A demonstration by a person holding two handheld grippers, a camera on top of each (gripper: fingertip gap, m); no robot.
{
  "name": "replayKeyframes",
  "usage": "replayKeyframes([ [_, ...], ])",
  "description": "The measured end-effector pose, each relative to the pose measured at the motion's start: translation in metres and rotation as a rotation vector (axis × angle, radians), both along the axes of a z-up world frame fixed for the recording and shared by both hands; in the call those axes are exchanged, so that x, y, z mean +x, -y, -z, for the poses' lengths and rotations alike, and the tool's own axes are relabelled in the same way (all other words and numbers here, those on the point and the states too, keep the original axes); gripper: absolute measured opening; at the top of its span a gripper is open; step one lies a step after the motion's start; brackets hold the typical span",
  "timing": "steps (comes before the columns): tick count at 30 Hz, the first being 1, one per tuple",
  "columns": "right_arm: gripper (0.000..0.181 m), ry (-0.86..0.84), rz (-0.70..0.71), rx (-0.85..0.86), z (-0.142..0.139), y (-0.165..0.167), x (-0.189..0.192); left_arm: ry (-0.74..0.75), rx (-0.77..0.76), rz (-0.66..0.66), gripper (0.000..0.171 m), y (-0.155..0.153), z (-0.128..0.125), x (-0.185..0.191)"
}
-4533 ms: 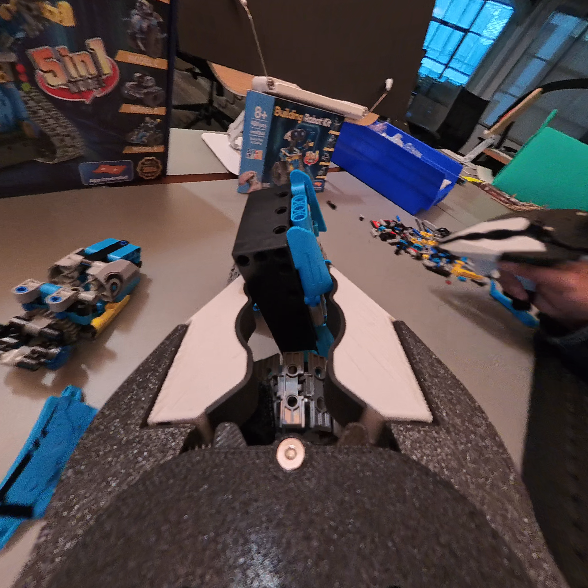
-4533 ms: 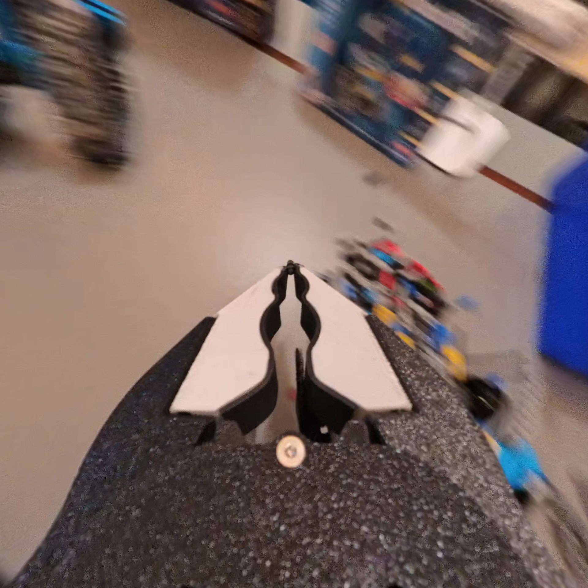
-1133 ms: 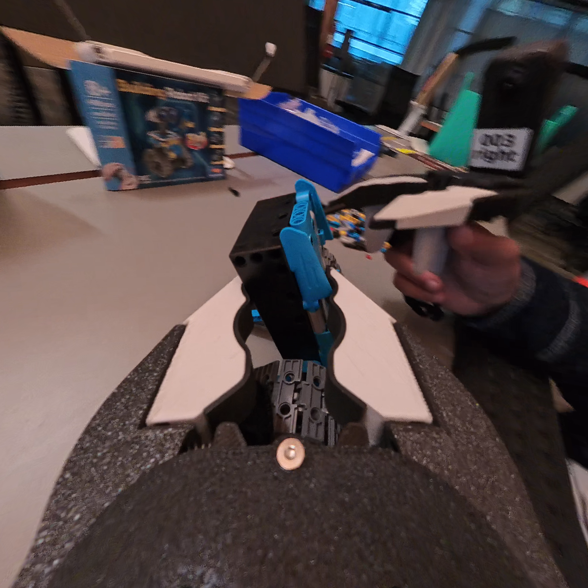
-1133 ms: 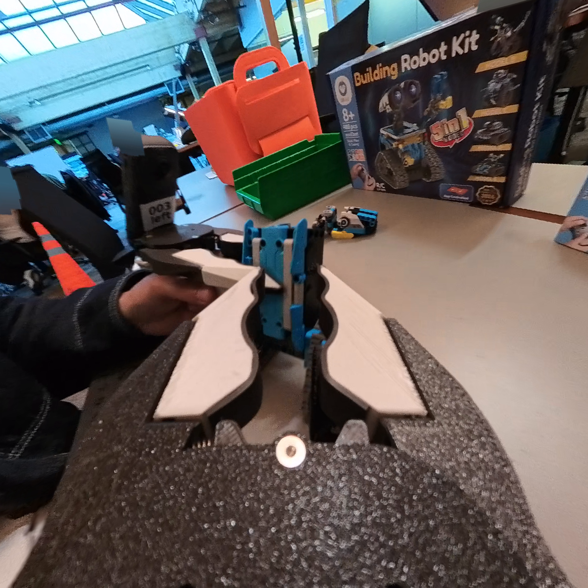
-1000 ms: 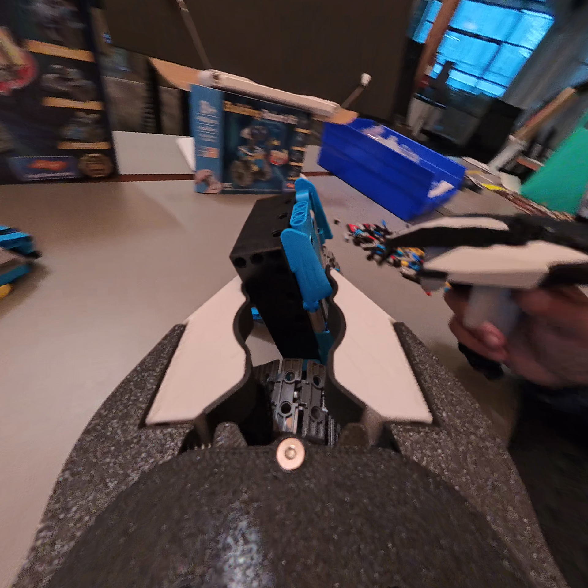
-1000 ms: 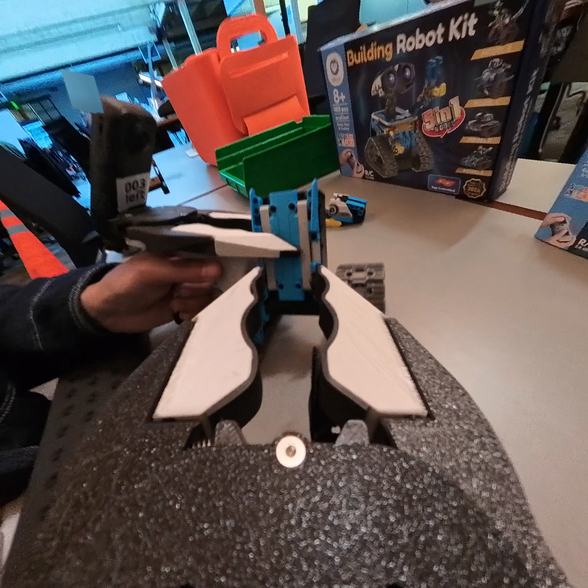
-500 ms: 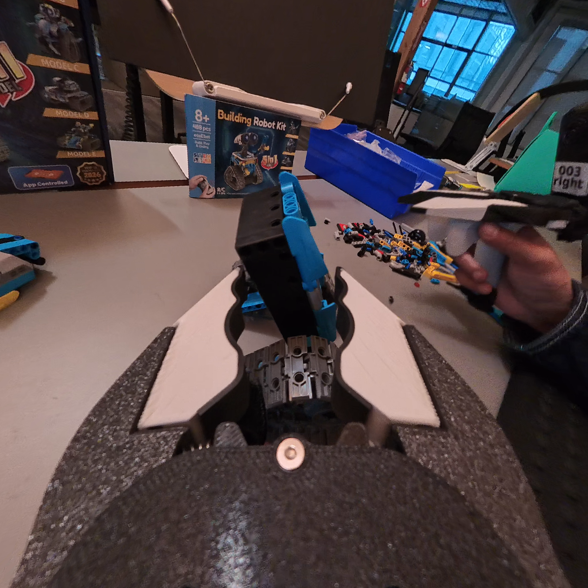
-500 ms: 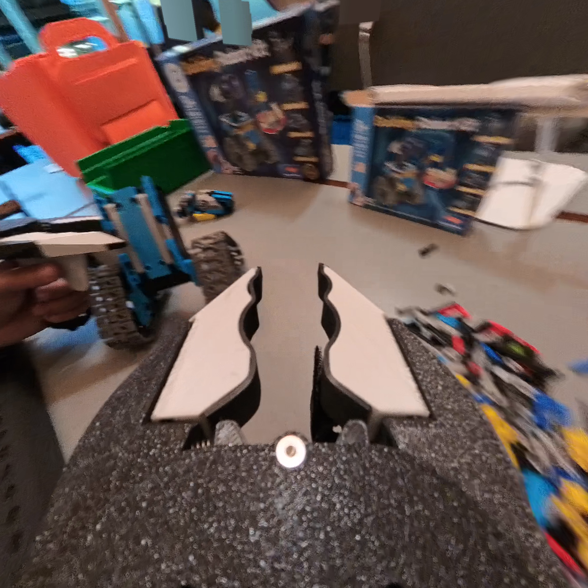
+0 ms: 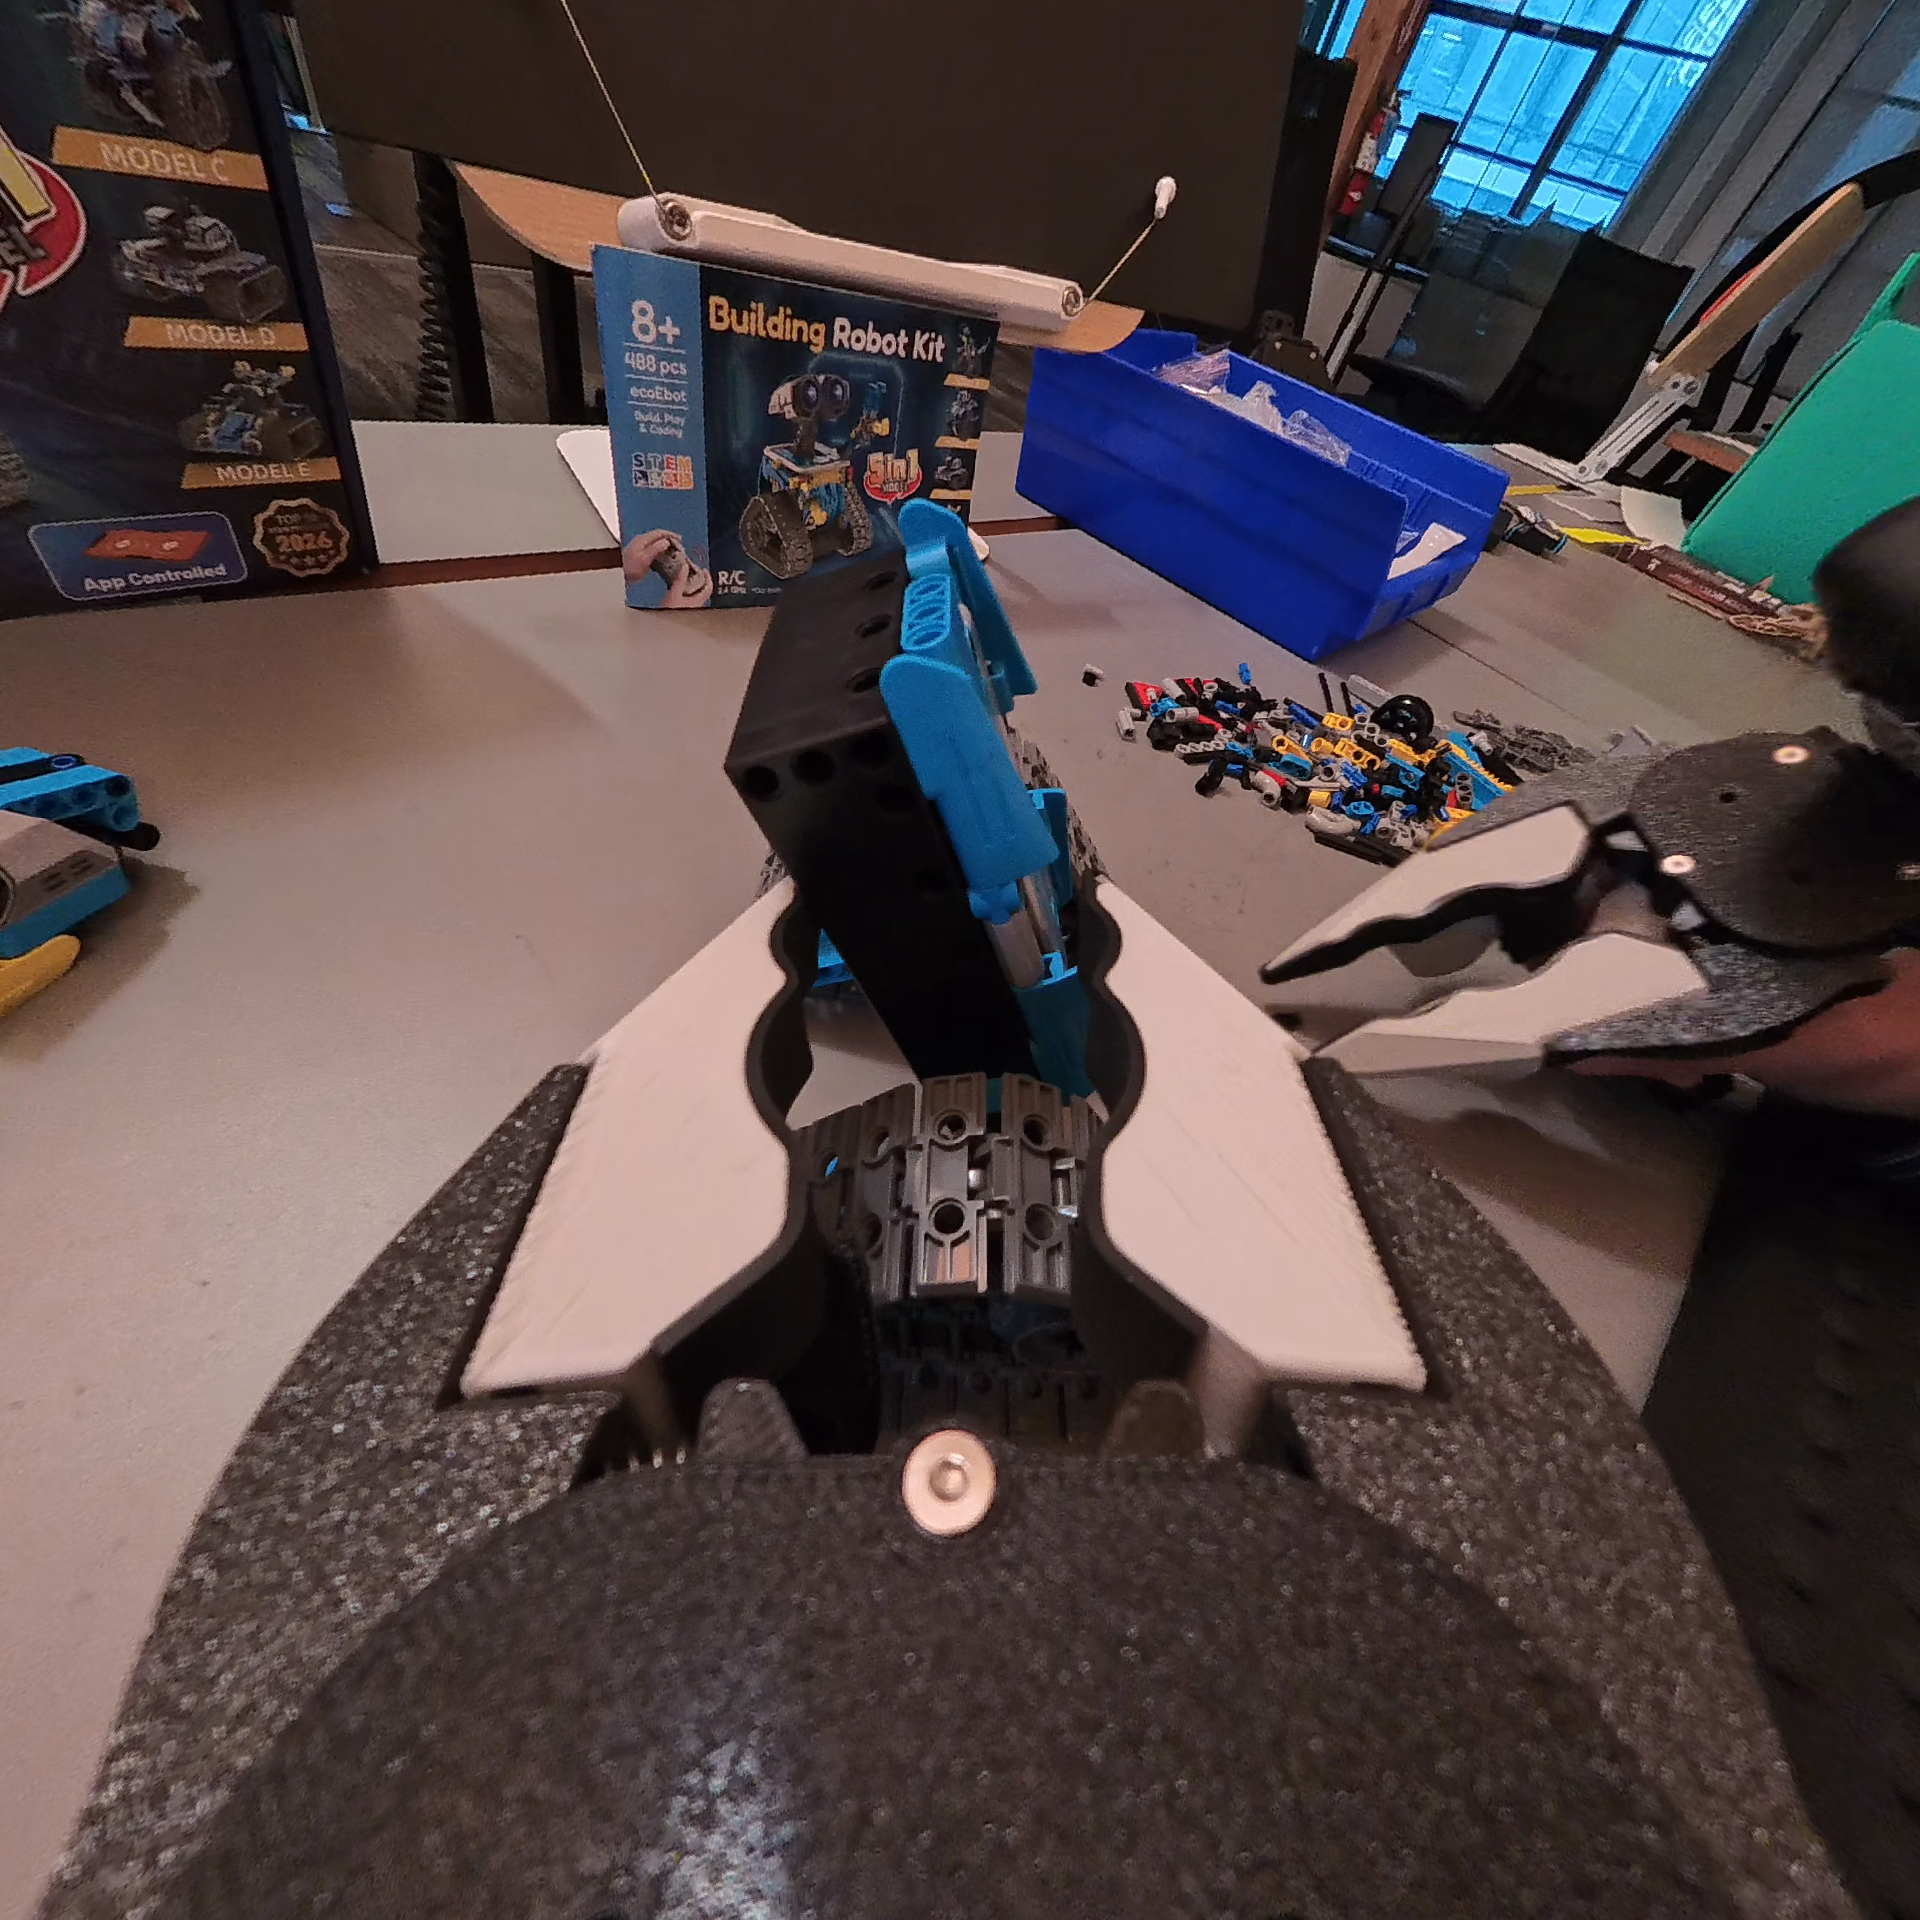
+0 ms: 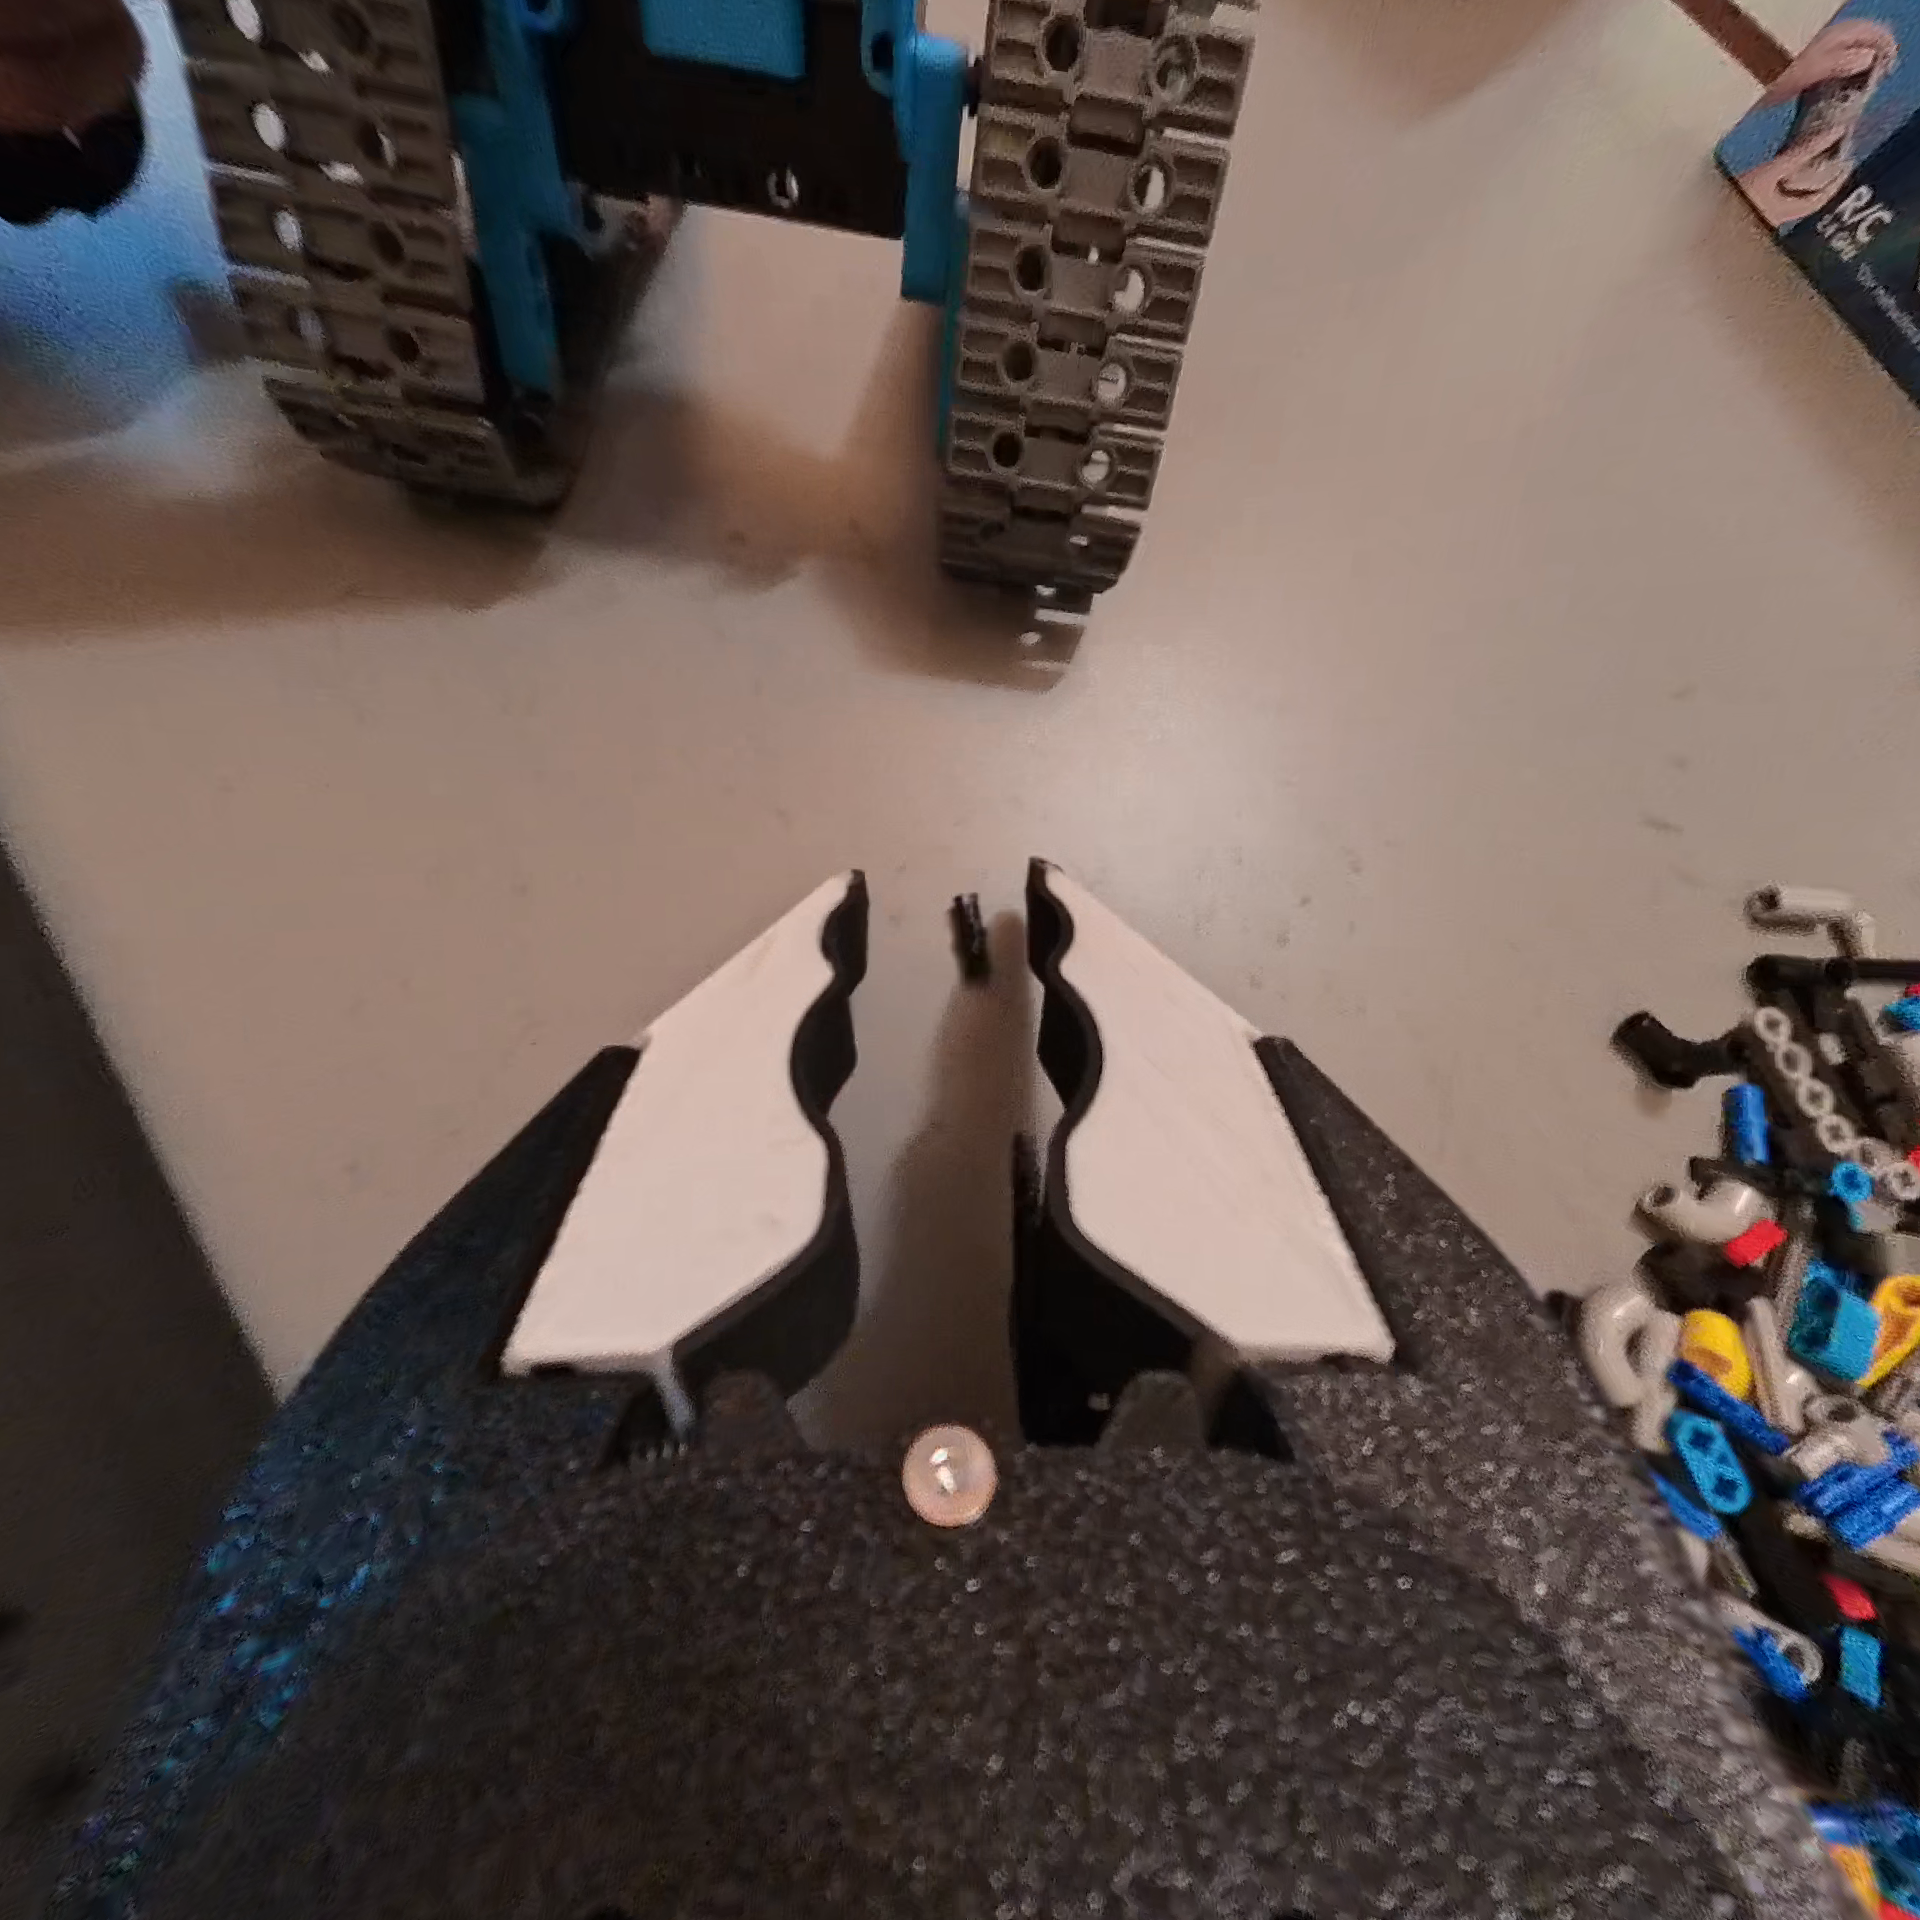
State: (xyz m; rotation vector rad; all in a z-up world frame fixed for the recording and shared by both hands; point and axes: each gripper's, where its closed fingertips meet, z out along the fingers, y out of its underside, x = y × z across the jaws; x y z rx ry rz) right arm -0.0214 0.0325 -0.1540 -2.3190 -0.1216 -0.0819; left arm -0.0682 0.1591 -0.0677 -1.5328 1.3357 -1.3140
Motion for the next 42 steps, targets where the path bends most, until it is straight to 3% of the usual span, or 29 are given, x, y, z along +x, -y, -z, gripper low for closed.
replayKeyframes([
  [11, 0.016, -0.112, 0.014, -0.018, 0.007, 0.009, 0.002, -0.002, 0.007, 0.000, 0.049, -0.001, 0.000, -0.001],
  [24, 0.003, -0.110, -0.012, -0.021, 0.007, 0.011, -0.001, 0.001, 0.001, 0.001, 0.048, -0.001, 0.000, -0.001],
  [27, 0.003, 0.009, 0.172, 0.035, -0.011, 0.026, 0.050, 0.002, 0.005, 0.002, 0.049, -0.001, 0.000, -0.001],
  [30, 0.003, 0.053, 0.550, 0.077, -0.031, 0.077, 0.135, 0.003, 0.009, 0.001, 0.049, -0.001, -0.001, -0.001],
  [32, 0.003, 0.033, 0.698, 0.062, -0.029, 0.110, 0.167, 0.000, 0.015, -0.006, 0.049, -0.003, -0.001, -0.001],
  [36, 0.020, -0.005, 0.768, -0.001, -0.018, 0.135, 0.183, -0.007, 0.078, -0.130, 0.042, -0.028, -0.002, -0.006],
  [39, 0.023, -0.021, 0.776, 0.044, -0.028, 0.136, 0.185, -0.011, 0.055, -0.221, 0.042, -0.046, -0.001, -0.010],
  [42, 0.024, -0.036, 0.763, 0.110, -0.044, 0.128, 0.179, -0.010, 0.019, -0.215, 0.046, -0.040, -0.001, -0.011],
])
